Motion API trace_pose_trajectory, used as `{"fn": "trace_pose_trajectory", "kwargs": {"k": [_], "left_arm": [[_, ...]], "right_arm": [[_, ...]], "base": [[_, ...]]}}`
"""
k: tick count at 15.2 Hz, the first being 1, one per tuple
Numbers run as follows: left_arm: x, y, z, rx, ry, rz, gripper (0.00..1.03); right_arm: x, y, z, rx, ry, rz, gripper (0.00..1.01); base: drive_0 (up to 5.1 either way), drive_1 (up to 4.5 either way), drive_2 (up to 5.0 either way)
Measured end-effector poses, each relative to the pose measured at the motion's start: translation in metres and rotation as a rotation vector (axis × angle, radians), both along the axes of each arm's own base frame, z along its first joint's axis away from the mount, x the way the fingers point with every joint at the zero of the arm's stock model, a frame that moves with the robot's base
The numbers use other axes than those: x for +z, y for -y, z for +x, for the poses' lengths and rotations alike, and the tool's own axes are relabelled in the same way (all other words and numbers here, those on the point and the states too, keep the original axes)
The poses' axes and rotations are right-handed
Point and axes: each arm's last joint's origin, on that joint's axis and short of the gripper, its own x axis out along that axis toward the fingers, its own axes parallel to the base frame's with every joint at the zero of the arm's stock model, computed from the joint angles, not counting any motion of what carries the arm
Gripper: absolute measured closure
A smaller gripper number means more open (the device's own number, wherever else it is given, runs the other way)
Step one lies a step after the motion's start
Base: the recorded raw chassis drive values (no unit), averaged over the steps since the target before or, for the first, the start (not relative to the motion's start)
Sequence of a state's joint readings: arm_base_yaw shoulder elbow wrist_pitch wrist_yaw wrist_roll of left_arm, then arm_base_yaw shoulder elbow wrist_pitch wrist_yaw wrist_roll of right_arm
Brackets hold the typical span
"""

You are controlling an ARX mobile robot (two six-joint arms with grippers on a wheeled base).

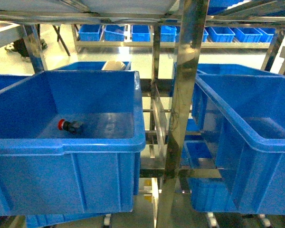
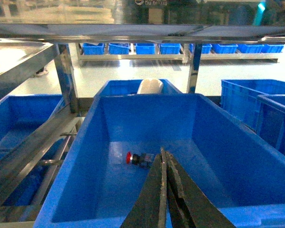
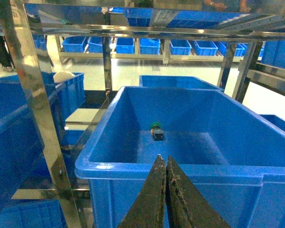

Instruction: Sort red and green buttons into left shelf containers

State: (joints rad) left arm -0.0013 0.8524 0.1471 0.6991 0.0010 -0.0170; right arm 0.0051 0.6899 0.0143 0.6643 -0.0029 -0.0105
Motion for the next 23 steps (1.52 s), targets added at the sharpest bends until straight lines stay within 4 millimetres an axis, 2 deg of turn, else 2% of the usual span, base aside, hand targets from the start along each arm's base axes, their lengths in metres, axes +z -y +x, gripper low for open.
{"fn": "trace_pose_trajectory", "kwargs": {"k": [5,10,21,22,23], "left_arm": [[-0.012,0.0,-0.025,0.003,-0.004,0.0,1.01],[-0.019,0.0,-0.04,0.004,0.013,0.0,1.01],[-0.017,0.0,-0.053,0.003,0.019,0.0,1.01],[-0.017,0.0,-0.055,0.003,0.02,0.0,1.01],[-0.018,0.0,-0.057,0.003,0.02,0.0,1.01]], "right_arm": [[0.006,0.0,-0.016,0.0,0.023,0.0,0.99],[0.007,0.0,-0.026,0.0,0.027,0.0,0.99],[0.006,0.0,-0.034,0.0,0.019,0.0,0.99],[0.0,0.0,-0.042,0.0,-0.026,0.0,0.99],[0.006,0.0,-0.045,0.001,0.039,0.0,0.99]], "base": [[0.0,0.0,0.0],[0.0,0.0,0.0],[0.0,0.0,0.0],[0.0,0.0,0.0],[0.0,0.0,0.0]]}}
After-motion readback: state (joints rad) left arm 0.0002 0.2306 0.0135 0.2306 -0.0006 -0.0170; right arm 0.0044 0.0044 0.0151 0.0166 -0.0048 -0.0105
